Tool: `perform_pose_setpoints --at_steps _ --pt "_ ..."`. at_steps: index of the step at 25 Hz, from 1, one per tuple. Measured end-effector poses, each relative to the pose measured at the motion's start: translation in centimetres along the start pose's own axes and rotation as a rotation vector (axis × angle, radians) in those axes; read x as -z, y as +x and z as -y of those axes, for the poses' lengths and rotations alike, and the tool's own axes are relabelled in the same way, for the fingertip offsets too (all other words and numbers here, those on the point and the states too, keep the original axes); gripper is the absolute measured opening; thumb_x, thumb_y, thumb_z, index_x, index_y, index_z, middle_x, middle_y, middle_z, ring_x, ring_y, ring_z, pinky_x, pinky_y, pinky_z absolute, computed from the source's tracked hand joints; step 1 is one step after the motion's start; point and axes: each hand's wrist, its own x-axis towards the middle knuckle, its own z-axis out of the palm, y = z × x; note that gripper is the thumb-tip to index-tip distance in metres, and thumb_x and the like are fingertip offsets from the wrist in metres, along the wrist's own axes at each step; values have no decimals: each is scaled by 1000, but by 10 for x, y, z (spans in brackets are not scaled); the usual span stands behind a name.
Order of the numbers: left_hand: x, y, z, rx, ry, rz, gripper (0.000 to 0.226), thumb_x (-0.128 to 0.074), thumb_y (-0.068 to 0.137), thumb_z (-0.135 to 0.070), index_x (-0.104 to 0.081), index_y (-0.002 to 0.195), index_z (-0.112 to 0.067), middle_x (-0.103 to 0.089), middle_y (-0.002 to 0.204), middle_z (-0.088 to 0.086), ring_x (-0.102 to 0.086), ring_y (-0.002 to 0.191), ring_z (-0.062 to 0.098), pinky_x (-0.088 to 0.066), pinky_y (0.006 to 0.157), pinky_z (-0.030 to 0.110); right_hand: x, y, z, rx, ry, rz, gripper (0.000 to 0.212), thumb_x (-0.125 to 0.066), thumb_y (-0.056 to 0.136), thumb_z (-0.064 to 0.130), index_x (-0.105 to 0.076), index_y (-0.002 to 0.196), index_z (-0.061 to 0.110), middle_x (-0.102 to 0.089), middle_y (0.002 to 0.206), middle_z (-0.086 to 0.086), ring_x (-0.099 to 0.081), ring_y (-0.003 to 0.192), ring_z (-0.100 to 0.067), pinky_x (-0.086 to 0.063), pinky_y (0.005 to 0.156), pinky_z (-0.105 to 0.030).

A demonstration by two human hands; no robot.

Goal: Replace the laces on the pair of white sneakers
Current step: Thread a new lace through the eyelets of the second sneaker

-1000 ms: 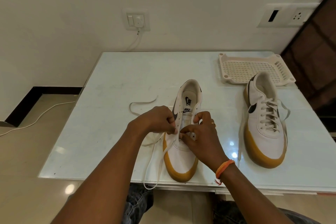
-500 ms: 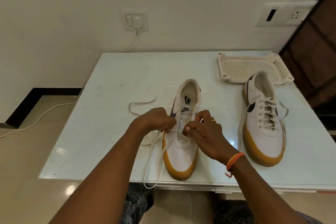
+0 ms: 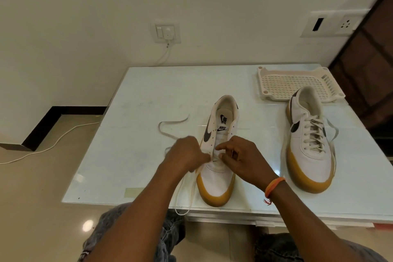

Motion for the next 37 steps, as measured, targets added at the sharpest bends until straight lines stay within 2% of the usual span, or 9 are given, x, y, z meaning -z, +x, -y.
perform_pose_setpoints --at_steps 3,8,15,18,22,25,27,31,37 --pt "-26 -17 8 84 101 56 33 -72 84 -40 -55 91 -12 -64 84 4 -70 83 22 -55 71 31 -10 -9 10 15 -55 -5 25 -64 91 20 -69 116 21 -64 90 2 -58 79 -11 -52 76 -28" --pt "-25 -20 15 107 -84 26 21 -69 87 -25 -64 94 -5 -70 97 12 -69 89 25 -56 75 31 -24 -38 19 -12 -170 -16 36 -64 92 26 -62 127 27 -48 100 6 -54 83 -13 -51 76 -23" --pt "18 -53 4 10 -638 200 22 -53 96 -18 -69 85 -7 -66 73 1 -50 60 6 -39 56 18 -41 -54 29 14 -349 29 57 -63 82 59 -54 134 37 -43 123 -1 -46 107 -20 -42 92 -30" --pt "37 -56 9 -143 -908 180 23 -53 99 -18 -73 99 -7 -72 77 1 -61 70 6 -47 70 17 -33 -49 31 -20 -426 103 63 -58 81 66 -49 138 40 -36 133 1 -38 119 -21 -33 100 -33" --pt "51 -52 7 -274 -1057 185 26 -48 100 -22 -71 103 -10 -75 92 4 -66 85 8 -40 83 24 -19 -51 18 48 -568 66 63 -54 70 73 -60 126 43 -44 123 1 -45 109 -22 -40 92 -37" --pt "54 -47 2 -371 -1040 170 27 -49 100 -25 -69 108 -10 -76 100 4 -67 99 12 -41 86 21 -9 -54 14 -99 -308 166 51 -66 74 64 -65 120 41 -43 117 10 -43 105 -12 -39 94 -29" --pt "48 -42 -5 -410 -945 189 26 -52 99 -26 -69 110 -10 -76 100 4 -67 101 11 -43 82 15 -5 -51 25 -185 38 47 38 -72 77 54 -71 108 33 -55 104 12 -53 90 -6 -45 82 -23" --pt "23 -29 -28 -300 -954 228 24 -58 97 -20 -69 112 -5 -76 99 7 -71 97 15 -54 80 21 6 -38 58 -274 689 -35 37 -59 81 42 -71 105 16 -69 82 9 -59 72 -4 -47 66 -18" --pt "29 -6 -34 -14 -1249 53 21 -55 97 -19 -71 106 -8 -77 92 -2 -56 72 9 -40 64 22 38 -30 42 -310 934 -31 38 -54 90 45 -68 75 13 -61 77 -1 -44 73 -16 -36 64 -30"
